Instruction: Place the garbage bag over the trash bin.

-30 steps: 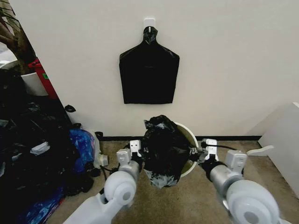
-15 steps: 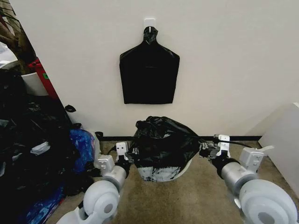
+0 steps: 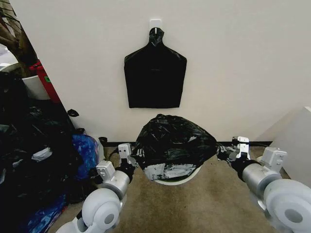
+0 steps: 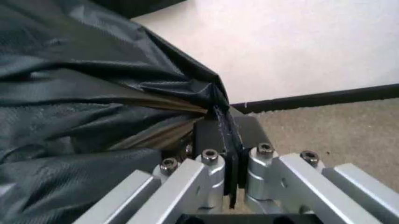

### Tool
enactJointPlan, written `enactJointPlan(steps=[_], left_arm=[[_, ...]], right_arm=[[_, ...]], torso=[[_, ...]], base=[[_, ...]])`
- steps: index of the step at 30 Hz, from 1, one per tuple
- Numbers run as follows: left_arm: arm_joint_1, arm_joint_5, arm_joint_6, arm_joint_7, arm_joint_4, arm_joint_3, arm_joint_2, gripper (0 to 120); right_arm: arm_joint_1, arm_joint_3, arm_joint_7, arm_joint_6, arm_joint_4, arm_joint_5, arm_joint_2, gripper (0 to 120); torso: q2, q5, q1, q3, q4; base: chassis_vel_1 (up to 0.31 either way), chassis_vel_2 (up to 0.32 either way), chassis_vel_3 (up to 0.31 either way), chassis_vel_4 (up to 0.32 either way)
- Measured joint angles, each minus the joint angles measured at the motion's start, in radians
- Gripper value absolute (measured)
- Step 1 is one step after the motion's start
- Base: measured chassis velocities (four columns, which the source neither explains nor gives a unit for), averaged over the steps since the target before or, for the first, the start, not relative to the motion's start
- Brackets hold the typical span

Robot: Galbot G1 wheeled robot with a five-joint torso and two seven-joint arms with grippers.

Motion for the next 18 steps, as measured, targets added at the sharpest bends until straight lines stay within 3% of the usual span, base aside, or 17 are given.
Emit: enactJointPlan(steps=[18], left_arm=[[0.004,-0.010,-0.021,0.048,0.023,0.005,-0.024,1]], right_arm=[[-0.016,-0.025,-0.165,-0.055,-0.089,-0.088,-0.015,0]], torso=[[0.000,0.0000,0.000,0.000,0.0000]], base=[[0.000,0.000,0.000,0.000]])
